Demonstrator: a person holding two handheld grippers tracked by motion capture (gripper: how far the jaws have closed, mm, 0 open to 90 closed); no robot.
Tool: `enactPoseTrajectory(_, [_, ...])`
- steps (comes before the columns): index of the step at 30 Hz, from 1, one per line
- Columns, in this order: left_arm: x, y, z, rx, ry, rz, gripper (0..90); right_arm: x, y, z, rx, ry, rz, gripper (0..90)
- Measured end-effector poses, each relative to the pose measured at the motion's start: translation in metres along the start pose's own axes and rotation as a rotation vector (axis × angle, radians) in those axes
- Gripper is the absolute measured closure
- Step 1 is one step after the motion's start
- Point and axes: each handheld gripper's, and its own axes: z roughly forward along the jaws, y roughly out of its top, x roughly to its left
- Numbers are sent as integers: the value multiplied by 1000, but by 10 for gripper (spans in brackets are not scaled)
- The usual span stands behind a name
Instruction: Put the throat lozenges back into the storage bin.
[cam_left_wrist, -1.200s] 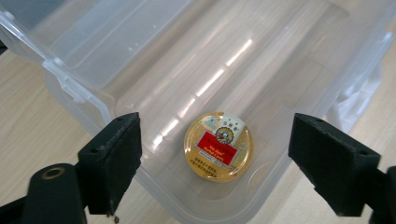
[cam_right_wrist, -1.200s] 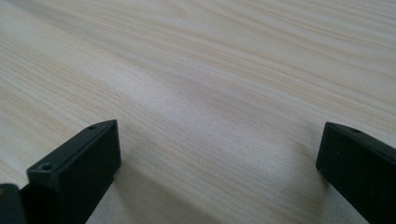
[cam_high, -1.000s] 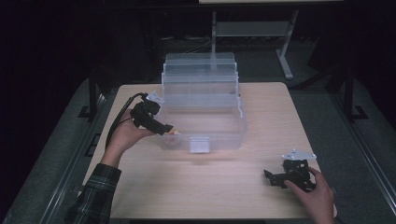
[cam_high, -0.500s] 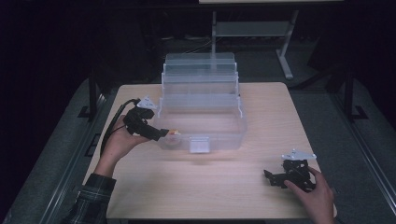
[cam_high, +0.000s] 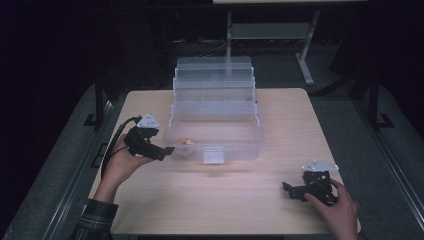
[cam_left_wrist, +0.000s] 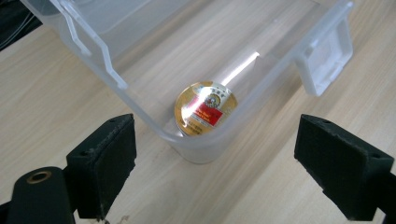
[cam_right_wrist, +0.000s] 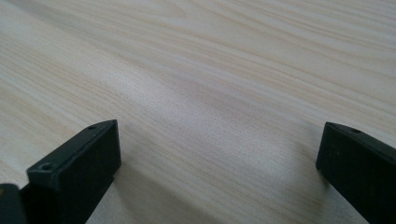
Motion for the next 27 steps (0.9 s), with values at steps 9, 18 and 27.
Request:
enactPoseTrajectory(9, [-6,-23,-1,-15,0,-24,124,0,0,0,-1,-2,-1,0])
enactPoseTrajectory(18, [-12,-44,0,-18,3,-31,126,0,0,0,-1,-2,-1,0])
enactPoseTrajectory(27, [-16,-59,-2,-27,15,-40,125,0,0,0,0,-2,0,0])
